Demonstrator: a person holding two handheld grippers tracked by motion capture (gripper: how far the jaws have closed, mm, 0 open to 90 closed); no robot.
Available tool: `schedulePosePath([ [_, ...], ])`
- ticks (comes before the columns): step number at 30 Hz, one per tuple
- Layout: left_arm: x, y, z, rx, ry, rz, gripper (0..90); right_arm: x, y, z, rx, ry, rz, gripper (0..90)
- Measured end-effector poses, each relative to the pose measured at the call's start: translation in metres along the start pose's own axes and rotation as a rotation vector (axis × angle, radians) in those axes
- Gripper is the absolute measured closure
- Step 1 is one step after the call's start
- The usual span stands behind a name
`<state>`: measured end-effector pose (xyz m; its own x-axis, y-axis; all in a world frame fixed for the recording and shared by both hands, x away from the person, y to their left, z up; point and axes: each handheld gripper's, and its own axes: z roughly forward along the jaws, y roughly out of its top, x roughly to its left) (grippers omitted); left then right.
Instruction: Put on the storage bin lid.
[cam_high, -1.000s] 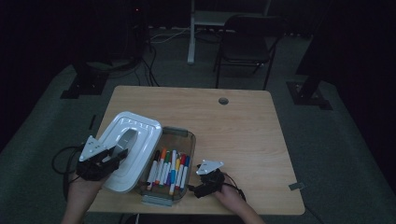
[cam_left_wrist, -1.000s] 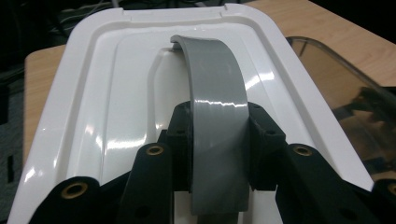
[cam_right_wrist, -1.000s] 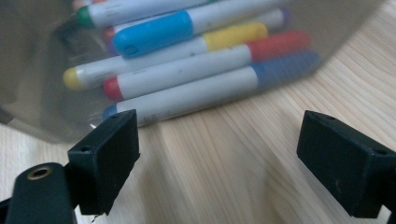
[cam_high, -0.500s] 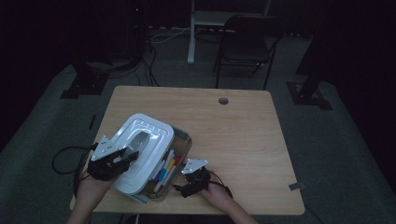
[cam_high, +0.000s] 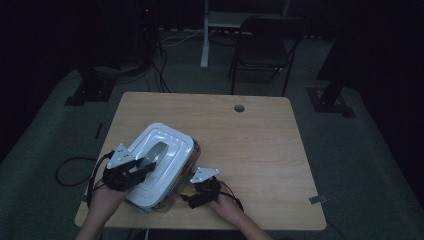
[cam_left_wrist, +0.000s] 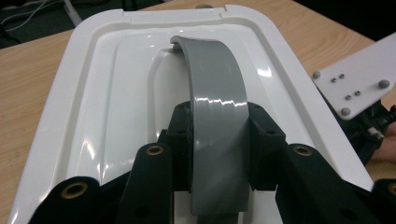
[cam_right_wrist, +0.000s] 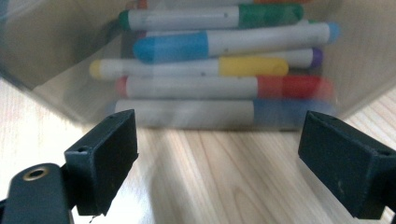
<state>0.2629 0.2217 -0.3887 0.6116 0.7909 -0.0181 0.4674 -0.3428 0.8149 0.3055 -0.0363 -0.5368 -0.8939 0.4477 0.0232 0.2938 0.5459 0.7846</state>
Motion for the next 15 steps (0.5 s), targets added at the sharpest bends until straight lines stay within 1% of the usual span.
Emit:
schedulePosePath([
  [3,-0.002,0.002,0.005,0.003,-0.008,-0.002,68.2,-0.003,-0.005,-0.007,0.002,-0.017,-0.003,11.7],
  [5,-0.004,0.002,0.01,0.012,-0.014,-0.002,68.2,-0.007,-0.008,-0.013,-0.007,-0.028,0.012,11.8],
  [7,-0.004,0.002,0.015,0.02,-0.023,-0.006,68.3,-0.011,-0.012,-0.019,-0.011,-0.033,0.036,11.7],
  [13,-0.005,-0.003,0.027,0.049,-0.024,-0.011,68.3,-0.022,-0.018,-0.029,-0.029,-0.061,0.068,11.8],
  [15,-0.004,-0.004,0.029,0.055,-0.028,-0.012,68.2,-0.025,-0.019,-0.031,-0.032,-0.07,0.07,11.7],
])
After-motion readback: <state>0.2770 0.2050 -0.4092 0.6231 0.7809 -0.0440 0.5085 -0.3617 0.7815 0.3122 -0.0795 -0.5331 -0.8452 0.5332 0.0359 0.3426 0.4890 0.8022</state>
